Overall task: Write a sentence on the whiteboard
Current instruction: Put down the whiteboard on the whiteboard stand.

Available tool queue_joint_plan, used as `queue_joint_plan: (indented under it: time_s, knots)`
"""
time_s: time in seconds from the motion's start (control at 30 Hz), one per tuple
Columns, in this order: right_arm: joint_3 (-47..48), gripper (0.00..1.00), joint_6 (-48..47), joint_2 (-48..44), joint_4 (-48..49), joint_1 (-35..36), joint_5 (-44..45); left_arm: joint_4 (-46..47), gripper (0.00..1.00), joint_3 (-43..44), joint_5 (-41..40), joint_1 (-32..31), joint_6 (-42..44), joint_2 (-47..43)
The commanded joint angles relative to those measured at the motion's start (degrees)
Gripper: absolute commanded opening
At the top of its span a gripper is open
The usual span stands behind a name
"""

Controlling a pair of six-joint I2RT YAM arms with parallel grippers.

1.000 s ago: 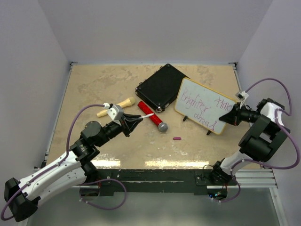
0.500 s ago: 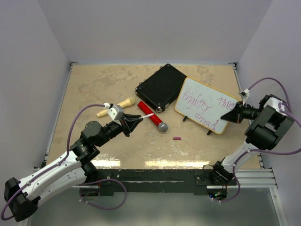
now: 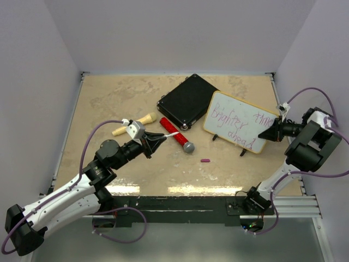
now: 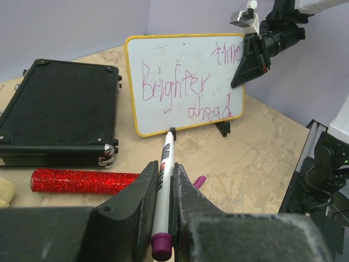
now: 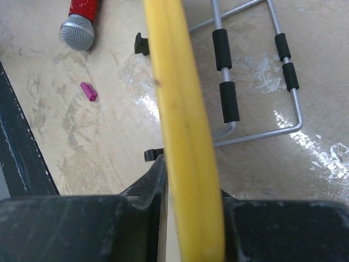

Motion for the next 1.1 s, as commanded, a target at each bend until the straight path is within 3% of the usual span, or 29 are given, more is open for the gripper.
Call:
queue_joint_plan:
  time_s: [0.0,0.17,0.3,0.47,0.77,1.07]
  knots:
    - [-2.9,0.18,-6.3,-0.7,8.3,-0.5,7.5,1.9,0.00,0.4,0.4,0.1,1.4,0.0]
    - [-7.1,0.25,-5.7,-3.4,11.8,-0.5,8.7,1.9,0.00,0.4,0.7,0.1,1.4,0.1]
    - [-7.9,0.37,-5.0,-4.9,12.6,-0.6,8.9,2.0,0.00,0.4,0.7,0.1,1.4,-0.1]
    - [-7.0,0.52,-2.8,-7.6,13.8,-0.6,8.8,2.1,0.00,0.4,0.8,0.1,1.4,-0.6]
    - [-3.8,0.67,2.9,-11.5,16.7,0.2,8.9,2.3,0.00,0.2,0.9,0.1,1.3,-0.8]
    - [-3.0,0.69,8.8,-15.8,21.2,2.3,10.1,2.4,0.00,0.3,0.8,0.1,1.3,-0.7]
